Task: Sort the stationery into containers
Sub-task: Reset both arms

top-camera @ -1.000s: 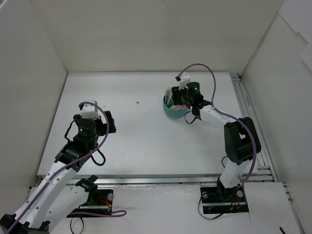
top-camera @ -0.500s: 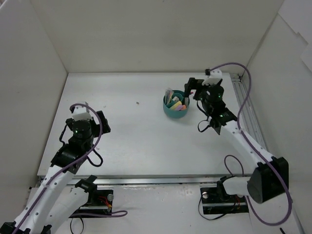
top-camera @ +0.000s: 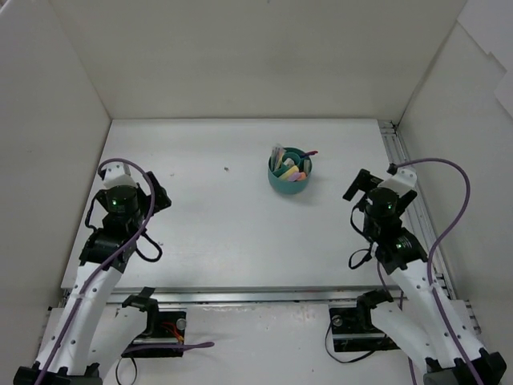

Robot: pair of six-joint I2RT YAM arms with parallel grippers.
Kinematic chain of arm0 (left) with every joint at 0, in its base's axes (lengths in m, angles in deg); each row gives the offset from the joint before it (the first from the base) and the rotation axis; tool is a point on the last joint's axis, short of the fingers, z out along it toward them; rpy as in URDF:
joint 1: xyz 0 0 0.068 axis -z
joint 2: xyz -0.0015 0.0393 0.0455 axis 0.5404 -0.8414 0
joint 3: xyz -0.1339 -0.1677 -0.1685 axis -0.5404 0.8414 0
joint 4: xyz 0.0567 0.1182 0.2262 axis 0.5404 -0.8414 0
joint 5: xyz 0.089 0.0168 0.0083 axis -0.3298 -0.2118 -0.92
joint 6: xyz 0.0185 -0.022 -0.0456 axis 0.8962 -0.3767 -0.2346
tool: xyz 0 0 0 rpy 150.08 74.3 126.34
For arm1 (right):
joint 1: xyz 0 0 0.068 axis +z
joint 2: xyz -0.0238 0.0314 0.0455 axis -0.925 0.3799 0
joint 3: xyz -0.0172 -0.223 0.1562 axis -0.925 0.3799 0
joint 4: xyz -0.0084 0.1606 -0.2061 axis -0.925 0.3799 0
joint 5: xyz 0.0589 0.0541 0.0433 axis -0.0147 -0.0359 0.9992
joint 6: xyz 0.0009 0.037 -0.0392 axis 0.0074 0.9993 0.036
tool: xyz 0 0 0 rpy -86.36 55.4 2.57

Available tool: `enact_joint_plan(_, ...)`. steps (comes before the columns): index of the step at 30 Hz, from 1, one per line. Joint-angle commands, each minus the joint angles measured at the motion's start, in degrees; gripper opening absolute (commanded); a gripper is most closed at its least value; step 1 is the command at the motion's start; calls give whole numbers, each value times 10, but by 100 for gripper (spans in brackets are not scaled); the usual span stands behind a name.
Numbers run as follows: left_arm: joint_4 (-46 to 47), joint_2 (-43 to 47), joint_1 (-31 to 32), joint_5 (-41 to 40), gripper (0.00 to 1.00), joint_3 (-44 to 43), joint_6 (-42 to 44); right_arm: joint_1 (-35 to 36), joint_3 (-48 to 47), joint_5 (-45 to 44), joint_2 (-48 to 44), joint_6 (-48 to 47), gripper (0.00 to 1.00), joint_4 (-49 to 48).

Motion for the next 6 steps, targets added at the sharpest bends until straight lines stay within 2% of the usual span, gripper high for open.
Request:
enact_joint_plan(1,13,13,-10,10,100,-2,-12,2,16,-33,-47,20,98,-8)
enact_joint_plan(6,9,13,-10,11,100,1,-12,2,41,-38,-88,32,98,-3)
